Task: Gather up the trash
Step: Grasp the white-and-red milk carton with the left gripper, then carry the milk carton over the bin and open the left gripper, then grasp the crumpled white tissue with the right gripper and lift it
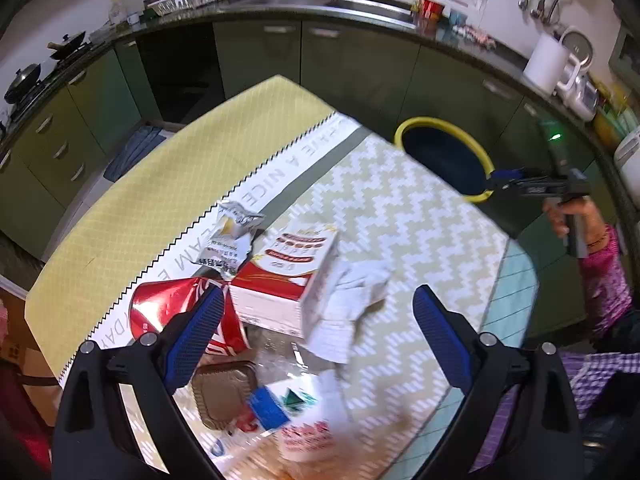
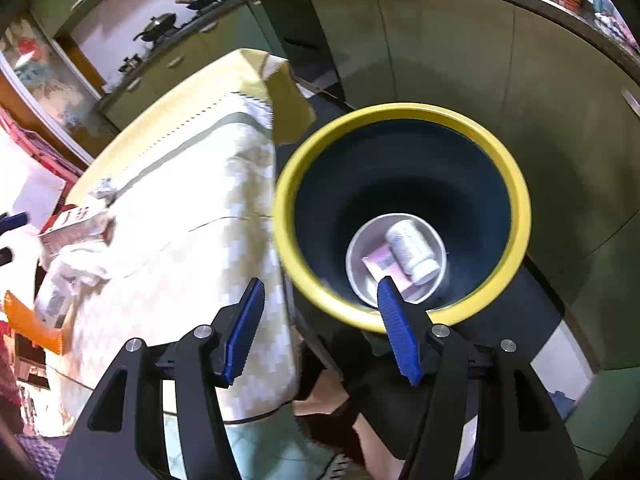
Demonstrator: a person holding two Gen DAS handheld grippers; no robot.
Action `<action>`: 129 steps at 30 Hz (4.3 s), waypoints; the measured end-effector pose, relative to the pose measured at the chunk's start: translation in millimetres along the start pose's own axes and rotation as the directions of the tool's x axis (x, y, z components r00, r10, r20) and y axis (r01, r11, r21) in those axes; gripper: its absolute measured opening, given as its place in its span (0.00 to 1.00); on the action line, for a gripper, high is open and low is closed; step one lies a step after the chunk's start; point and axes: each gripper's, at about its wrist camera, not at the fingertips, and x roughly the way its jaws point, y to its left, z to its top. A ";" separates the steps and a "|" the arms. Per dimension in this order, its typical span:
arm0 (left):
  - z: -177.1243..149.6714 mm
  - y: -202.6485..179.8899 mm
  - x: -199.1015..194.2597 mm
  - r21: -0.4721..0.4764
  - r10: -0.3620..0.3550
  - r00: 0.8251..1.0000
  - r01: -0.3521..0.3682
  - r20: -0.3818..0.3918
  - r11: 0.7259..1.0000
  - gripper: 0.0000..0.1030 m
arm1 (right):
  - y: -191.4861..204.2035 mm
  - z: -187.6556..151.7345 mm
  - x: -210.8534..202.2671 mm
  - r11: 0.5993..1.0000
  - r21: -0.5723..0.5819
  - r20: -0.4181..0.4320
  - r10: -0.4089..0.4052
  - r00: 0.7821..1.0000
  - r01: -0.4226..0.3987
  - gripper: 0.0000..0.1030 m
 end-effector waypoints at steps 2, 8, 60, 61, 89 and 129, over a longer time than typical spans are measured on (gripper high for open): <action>0.6 5.2 10.6 0.012 0.002 1.000 -0.002 -0.018 1.000 0.88 | 6.4 -2.8 -2.5 1.000 -0.008 0.006 0.013 1.000 -0.013 0.57; 3.3 13.6 28.2 0.026 -0.047 0.998 0.048 -0.039 0.999 0.88 | 19.2 -10.6 -8.1 0.999 -0.026 0.001 0.028 1.000 -0.028 0.57; 85.2 -96.1 15.2 0.224 -0.127 0.991 0.116 0.032 0.968 0.49 | -18.5 -35.9 -41.5 0.999 0.032 0.090 0.035 0.995 -0.038 0.57; 94.3 -107.0 20.6 0.238 -0.148 0.989 0.138 0.028 0.961 0.49 | -23.9 -39.6 -49.6 0.999 0.041 0.104 0.025 0.994 -0.030 0.57; 187.6 -219.5 174.1 0.261 -0.248 0.968 0.249 -0.039 0.933 0.63 | -96.9 -83.3 -73.1 0.982 0.189 0.139 -0.003 0.990 -0.023 0.58; -97.9 0.1 -111.3 -0.314 0.070 0.939 0.043 0.338 0.949 0.80 | 280.1 -6.4 89.9 0.746 -0.608 -0.155 0.224 0.962 -0.272 0.64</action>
